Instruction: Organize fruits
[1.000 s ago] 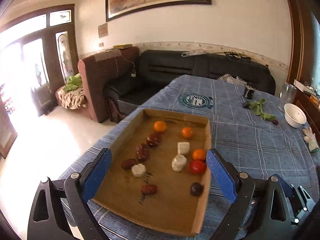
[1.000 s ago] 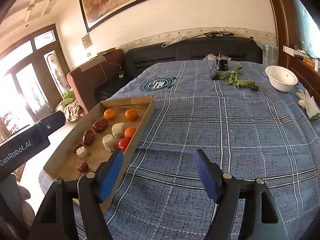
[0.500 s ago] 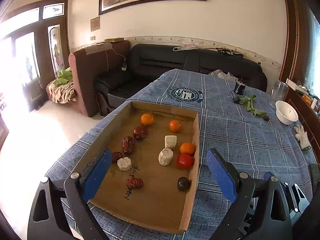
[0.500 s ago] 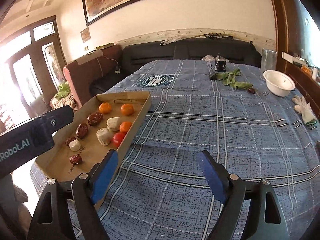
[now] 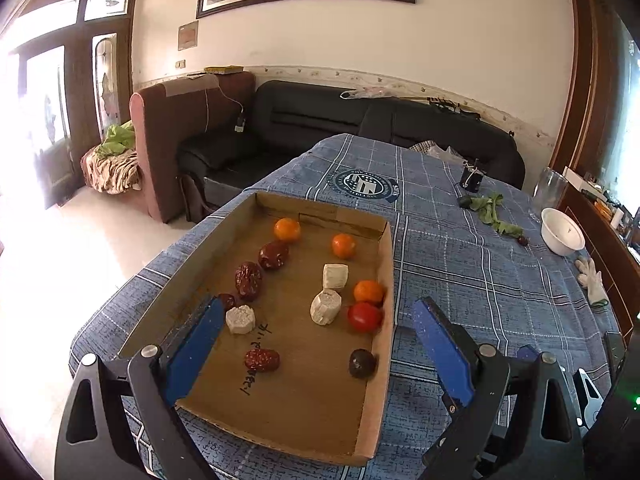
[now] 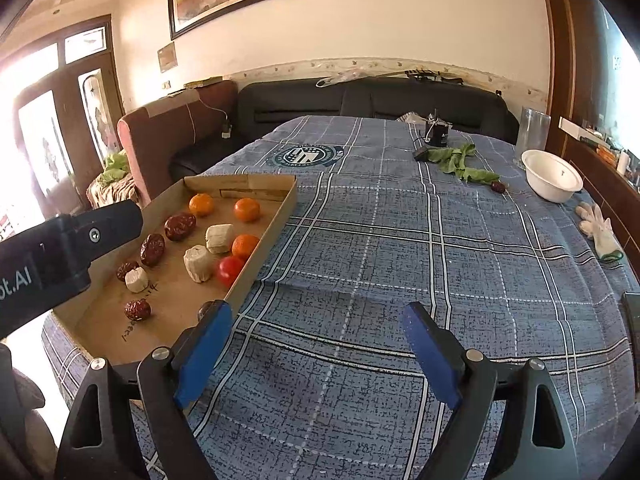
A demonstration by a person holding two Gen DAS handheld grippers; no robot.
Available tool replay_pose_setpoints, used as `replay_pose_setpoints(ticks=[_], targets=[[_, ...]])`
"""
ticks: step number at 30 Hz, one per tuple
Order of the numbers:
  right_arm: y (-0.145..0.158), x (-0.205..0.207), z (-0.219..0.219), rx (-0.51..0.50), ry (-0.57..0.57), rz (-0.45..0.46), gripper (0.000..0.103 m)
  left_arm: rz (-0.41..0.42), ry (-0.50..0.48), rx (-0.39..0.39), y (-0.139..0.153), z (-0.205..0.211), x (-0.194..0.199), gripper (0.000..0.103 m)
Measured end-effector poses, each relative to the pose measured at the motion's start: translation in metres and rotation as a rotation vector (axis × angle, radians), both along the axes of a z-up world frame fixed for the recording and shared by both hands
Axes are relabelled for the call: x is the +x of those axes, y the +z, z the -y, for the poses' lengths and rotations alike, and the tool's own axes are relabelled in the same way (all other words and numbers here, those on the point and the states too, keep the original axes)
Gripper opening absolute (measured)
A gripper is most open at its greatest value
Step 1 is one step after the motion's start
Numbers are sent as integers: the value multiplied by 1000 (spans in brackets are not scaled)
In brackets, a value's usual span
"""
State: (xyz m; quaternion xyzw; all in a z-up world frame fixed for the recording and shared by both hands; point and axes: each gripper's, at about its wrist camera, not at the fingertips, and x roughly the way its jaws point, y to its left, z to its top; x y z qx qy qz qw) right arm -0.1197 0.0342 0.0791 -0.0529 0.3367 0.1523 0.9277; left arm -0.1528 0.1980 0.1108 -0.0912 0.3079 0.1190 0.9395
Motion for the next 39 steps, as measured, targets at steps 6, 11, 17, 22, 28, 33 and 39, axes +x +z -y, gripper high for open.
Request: replay_pose_setpoints(ticks=[6,11,17,22,28,33,39], targets=[[-1,-2,-6,-29,-9,5,92,6,-7,-24,-2,-7,-2,95],[-1,-4,-10,-51,-17,17,93,13,-15,-52,-4,-13,-5,95],[-1,-6,-14,-69,-22,23,94,28,0,-70,-3,-21,-10,95],[1,-9,-16,-77,-26,38,94,42,11,-83,-2,-25,-14,95],[5,-15,-18,-96,-21,73,96,79,42,-51,3,-21,-20,95],[6,-18,-16,-84,-16,76,96,156,130,50,14,-14,-35,95],[13,-27,-9,-52,1,104,96,247,266,122,27,-10,-62,103]])
